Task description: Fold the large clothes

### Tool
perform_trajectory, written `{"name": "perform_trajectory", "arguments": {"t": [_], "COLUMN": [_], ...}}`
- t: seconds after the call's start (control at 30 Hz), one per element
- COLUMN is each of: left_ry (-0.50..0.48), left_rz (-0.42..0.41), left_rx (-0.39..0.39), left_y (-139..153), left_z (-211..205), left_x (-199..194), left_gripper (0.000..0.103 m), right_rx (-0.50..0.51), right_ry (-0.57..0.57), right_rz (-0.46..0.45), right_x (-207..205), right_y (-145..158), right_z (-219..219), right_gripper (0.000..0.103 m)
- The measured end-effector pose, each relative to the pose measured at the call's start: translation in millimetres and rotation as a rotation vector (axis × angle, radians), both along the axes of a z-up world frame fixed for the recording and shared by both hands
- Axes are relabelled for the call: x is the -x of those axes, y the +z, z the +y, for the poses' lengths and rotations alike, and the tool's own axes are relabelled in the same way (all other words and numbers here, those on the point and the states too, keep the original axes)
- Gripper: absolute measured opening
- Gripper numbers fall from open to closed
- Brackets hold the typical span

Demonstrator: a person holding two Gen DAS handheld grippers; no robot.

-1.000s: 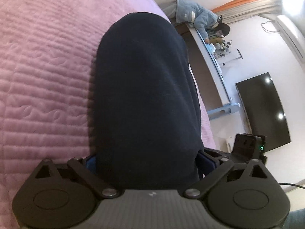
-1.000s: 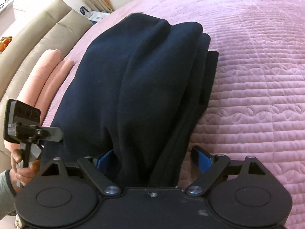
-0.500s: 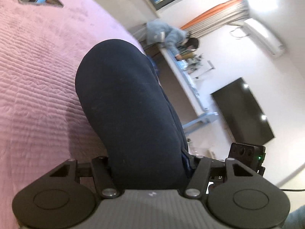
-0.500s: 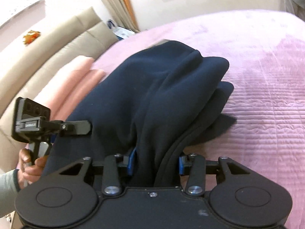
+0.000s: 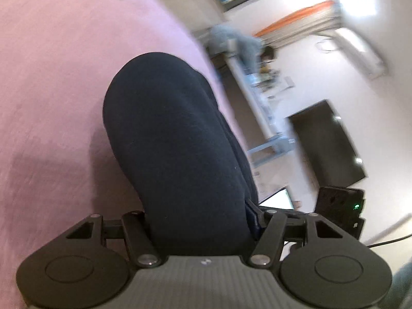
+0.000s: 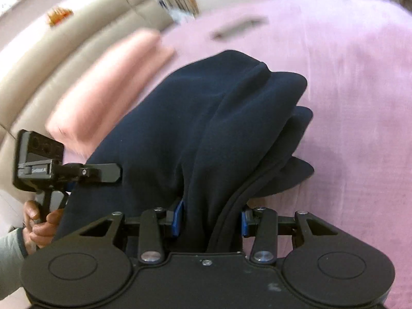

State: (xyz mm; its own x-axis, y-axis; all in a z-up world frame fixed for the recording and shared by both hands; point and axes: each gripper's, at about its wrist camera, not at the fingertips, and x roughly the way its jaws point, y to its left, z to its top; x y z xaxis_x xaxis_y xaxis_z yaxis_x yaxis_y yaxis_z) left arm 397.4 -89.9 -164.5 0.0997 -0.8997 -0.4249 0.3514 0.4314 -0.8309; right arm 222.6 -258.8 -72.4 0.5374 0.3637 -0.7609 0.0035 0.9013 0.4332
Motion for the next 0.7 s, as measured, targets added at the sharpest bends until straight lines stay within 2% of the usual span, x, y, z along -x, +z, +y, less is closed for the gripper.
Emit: {"name": "perform_trajectory", "arguments": {"t": [0.03, 0.1, 0.17, 0.23, 0.3, 0.37, 0.43, 0.5, 0.6, 0.63, 0.7], "left_ry": [0.008, 0.030, 0.086, 0.106, 0.111, 0.124, 0.155, 0.205, 0.288, 0.314, 0.327], "left_rz": [0.049, 0.050, 0.062, 0.041, -0.002, -0.047, -0.065, -0.097, -0.199, -0.234, -0.283], "left_rx": [-0.019, -0.058, 0.038, 0.086, 0.091, 0.074, 0.048, -0.006, -0.190, -0.268, -0.330], "left_y": [-21, -52, -71, -75, -75, -69, -61, -45, -1, 17, 43], "left_z": [2, 10, 28, 37, 38, 42, 48, 63, 80, 81, 85], "left_x": [5, 19, 28, 31, 34, 44, 57, 74, 104, 111, 121], "left_gripper": [0.068, 0.073, 0.073, 0.071, 0.071, 0.072, 0.073, 0.074, 0.070, 0.067, 0.067], "right_rx": [-0.004, -0.003, -0.071, -0.102, -0.085, -0.019, 0.098, 0.212, 0.399, 0.441, 0.470], "right_ry": [0.003, 0.001, -0.024, -0.030, -0.013, -0.004, -0.007, -0.003, -0.018, -0.028, -0.048], "right_rz": [0.032, 0.021, -0.016, -0.041, -0.068, -0.109, -0.146, -0.190, -0.261, -0.277, -0.328], "right_x": [2, 13, 19, 23, 26, 35, 50, 64, 93, 99, 99], "right_y": [-18, -39, -45, -47, -44, -34, -19, -7, 26, 37, 57], "right_z": [2, 5, -3, -9, -13, -11, -4, 6, 16, 20, 26], "right_gripper": [0.051, 0.054, 0.062, 0.066, 0.066, 0.075, 0.078, 0.078, 0.078, 0.079, 0.079]}}
